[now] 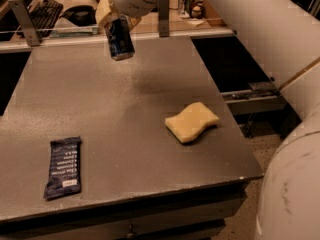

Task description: Place pepsi can upright

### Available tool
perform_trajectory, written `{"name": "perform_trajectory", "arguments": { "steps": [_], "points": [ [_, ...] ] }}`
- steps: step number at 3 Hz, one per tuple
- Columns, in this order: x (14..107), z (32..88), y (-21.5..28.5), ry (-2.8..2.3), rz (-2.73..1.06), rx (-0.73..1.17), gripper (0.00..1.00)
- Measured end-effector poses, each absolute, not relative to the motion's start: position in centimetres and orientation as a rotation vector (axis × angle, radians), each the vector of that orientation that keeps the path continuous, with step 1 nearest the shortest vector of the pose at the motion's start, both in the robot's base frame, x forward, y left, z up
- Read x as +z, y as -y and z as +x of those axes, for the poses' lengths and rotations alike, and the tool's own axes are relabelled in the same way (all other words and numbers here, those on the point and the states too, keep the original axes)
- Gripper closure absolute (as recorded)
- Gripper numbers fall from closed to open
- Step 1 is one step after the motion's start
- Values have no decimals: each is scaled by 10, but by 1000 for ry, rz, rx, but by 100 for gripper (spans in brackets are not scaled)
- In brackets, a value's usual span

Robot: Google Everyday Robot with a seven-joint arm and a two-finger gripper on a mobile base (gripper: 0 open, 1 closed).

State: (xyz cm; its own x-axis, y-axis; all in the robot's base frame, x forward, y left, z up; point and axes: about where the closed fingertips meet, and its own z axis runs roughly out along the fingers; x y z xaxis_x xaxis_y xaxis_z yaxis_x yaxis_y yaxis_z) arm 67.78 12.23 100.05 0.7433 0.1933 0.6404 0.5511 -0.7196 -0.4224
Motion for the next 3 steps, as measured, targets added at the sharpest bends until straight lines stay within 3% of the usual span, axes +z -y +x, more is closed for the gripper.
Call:
{"name": "perform_trajectory", "arguments": {
  "steps": [3],
  "points": [
    [996,671,-152,1084,-2155,-949,100]
  ]
}}
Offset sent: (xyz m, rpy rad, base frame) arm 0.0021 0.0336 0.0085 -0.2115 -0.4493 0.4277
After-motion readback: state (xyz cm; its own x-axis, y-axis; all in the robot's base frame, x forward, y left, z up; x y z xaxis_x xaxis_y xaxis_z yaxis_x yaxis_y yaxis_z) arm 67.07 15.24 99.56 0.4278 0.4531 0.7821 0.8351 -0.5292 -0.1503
